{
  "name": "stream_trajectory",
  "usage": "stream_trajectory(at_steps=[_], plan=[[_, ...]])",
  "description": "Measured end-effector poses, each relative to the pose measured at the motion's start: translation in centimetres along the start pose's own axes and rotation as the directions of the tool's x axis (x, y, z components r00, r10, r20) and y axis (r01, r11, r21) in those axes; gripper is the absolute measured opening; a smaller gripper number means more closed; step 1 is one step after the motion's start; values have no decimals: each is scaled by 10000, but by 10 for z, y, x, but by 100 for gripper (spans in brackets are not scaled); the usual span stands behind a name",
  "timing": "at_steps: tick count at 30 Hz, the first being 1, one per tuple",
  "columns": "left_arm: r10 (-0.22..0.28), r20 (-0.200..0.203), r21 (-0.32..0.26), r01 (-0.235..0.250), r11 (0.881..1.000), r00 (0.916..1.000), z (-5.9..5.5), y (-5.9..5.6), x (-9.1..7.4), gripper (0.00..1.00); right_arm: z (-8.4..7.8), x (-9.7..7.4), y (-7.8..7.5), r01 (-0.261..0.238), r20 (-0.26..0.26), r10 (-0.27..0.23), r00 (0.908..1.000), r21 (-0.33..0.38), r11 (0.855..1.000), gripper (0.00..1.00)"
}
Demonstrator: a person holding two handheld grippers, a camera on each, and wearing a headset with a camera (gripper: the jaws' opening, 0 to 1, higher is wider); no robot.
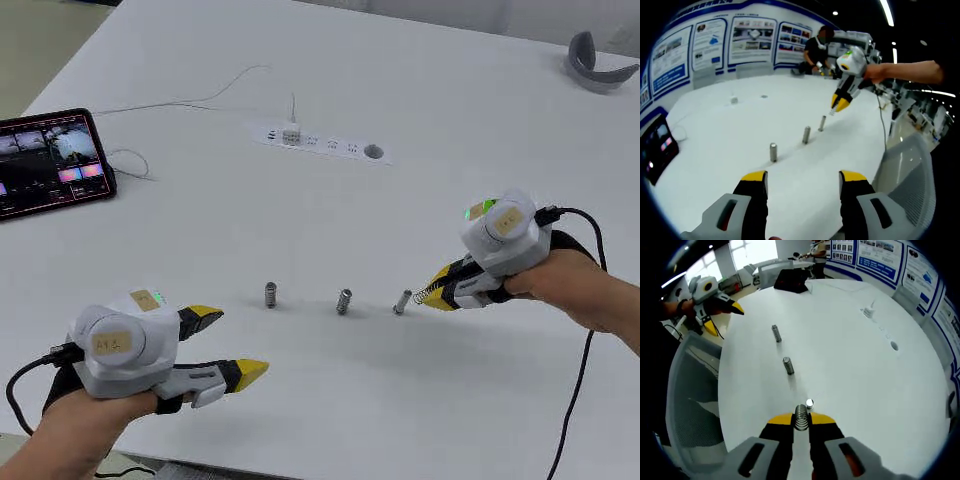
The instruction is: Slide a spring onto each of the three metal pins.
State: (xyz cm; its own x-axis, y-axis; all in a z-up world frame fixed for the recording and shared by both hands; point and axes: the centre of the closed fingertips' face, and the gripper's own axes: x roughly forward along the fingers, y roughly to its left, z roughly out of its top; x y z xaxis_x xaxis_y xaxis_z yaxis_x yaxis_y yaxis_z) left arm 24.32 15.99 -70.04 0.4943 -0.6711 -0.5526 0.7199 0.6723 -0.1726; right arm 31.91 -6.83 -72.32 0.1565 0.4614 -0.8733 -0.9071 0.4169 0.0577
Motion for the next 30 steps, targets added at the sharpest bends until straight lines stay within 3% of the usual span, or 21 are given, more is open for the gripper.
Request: stream_trajectory(at_steps=[11, 30], plan=[[253, -64, -199, -255, 9995, 9997, -7, 6, -7, 58, 3, 10, -8, -31, -283, 22, 9996, -311, 9995, 13], [483, 54, -312, -481, 9984, 9988, -4, 10, -13, 59, 6, 19, -5, -185, -666, 143, 9977, -625, 9979, 13]])
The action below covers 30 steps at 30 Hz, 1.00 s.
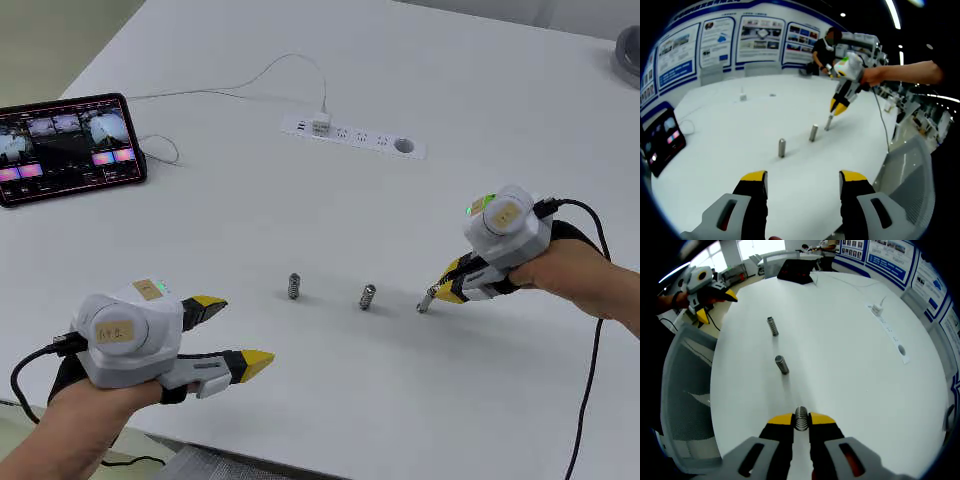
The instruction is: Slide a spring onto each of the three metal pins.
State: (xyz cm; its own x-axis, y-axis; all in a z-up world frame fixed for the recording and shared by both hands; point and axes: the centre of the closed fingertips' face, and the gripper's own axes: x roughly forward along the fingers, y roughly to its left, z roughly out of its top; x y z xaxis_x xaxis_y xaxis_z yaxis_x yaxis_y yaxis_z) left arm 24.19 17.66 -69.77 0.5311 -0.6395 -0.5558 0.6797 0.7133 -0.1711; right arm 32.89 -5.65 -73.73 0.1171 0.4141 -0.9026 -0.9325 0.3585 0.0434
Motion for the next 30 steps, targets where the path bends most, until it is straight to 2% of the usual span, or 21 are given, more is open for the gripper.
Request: stream_trajectory(at_steps=[9, 30], plan=[[56, 109, -10, -56, 10000, 9999, 5, 2, -2, 60, 3, 6, 2, -26, -169, 23, 9999, -184, 9998, 13], [176, 151, -199, -173, 9997, 9997, 4, 6, -9, 68, -3, 27, 2, -106, -474, 88, 9988, -380, 9992, 13]])
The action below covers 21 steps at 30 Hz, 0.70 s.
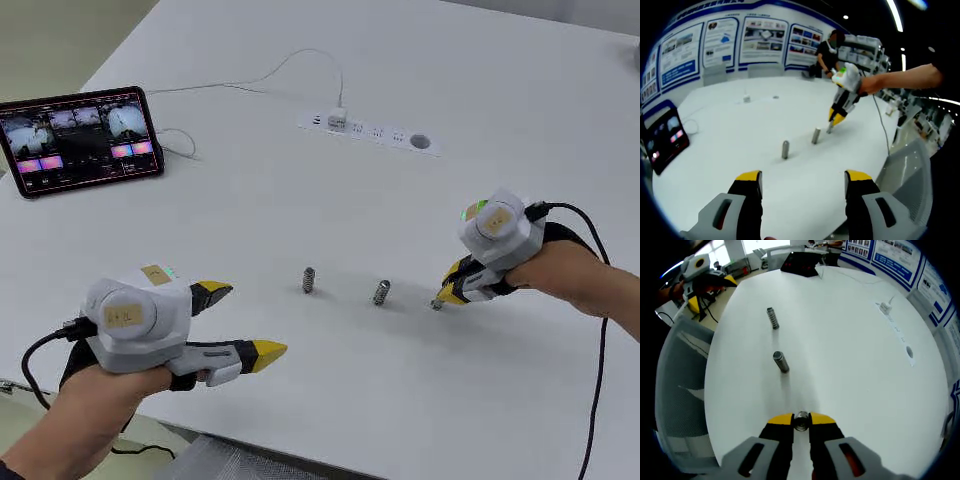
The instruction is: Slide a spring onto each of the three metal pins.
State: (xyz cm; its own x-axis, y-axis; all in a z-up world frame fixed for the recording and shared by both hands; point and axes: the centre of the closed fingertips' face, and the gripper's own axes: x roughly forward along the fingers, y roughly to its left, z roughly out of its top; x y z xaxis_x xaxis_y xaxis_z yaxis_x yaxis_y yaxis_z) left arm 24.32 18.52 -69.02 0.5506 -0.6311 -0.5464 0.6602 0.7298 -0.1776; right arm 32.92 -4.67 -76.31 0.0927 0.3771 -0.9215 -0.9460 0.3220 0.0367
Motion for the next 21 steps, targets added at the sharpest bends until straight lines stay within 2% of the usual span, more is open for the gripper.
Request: stream_trajectory(at_steps=[21], plan=[[154, -92, -1, -154, 9999, 9998, -3, 1, -5, 69, -10, 17, -4, -91, -124, 92, 9999, 92, 9999, 13]])
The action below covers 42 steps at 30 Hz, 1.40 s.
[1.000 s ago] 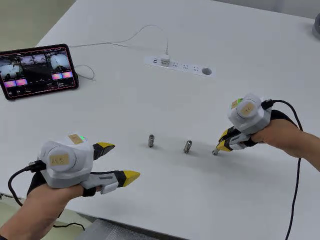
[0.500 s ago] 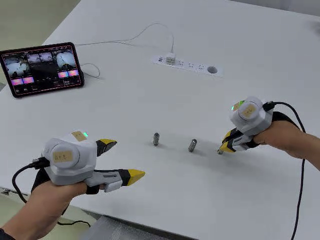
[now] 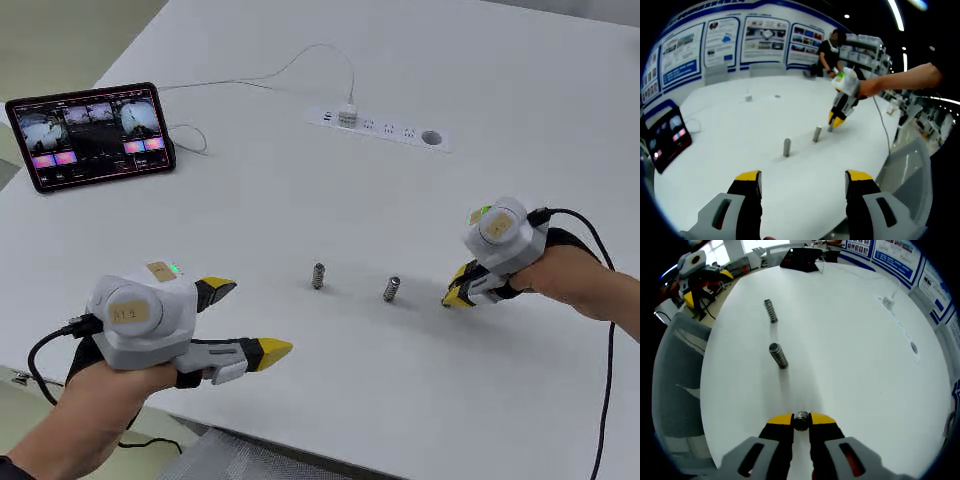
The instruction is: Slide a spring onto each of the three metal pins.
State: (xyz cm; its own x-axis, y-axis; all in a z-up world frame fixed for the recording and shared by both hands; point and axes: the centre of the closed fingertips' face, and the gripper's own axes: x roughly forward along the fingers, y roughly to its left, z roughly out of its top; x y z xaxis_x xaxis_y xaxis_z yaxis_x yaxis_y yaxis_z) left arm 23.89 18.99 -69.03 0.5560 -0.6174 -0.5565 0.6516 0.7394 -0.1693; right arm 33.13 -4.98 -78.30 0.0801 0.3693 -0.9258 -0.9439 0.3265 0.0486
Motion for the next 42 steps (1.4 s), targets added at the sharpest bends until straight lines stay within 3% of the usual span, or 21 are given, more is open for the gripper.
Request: stream_trajectory(at_steps=[11, 15, 26, 35, 42], plan=[[6, 13, 25, -6, 10000, 10000, 2, 0, -1, 69, -3, 6, 0, -56, 13, 56, 10000, 121, 9999, 14], [23, 33, 26, -23, 10000, 10000, 4, 0, -1, 70, -4, 6, 1, -53, -29, 53, 10000, 190, 9998, 19], [-107, 141, 124, 106, 9999, 9998, 11, -2, 2, 69, -10, -9, -3, 153, 465, -203, 9987, 1051, 9943, 30], [-87, 153, 154, 84, 9998, 9998, 13, -2, 2, 70, -18, -18, -2, 394, 1095, -657, 9918, 2268, 9731, 40], [-7, 215, 199, 2, 9998, 9998, 16, 2, 0, 70, -12, -34, 8, 482, 1911, -1128, 9751, 3137, 9483, 47]])
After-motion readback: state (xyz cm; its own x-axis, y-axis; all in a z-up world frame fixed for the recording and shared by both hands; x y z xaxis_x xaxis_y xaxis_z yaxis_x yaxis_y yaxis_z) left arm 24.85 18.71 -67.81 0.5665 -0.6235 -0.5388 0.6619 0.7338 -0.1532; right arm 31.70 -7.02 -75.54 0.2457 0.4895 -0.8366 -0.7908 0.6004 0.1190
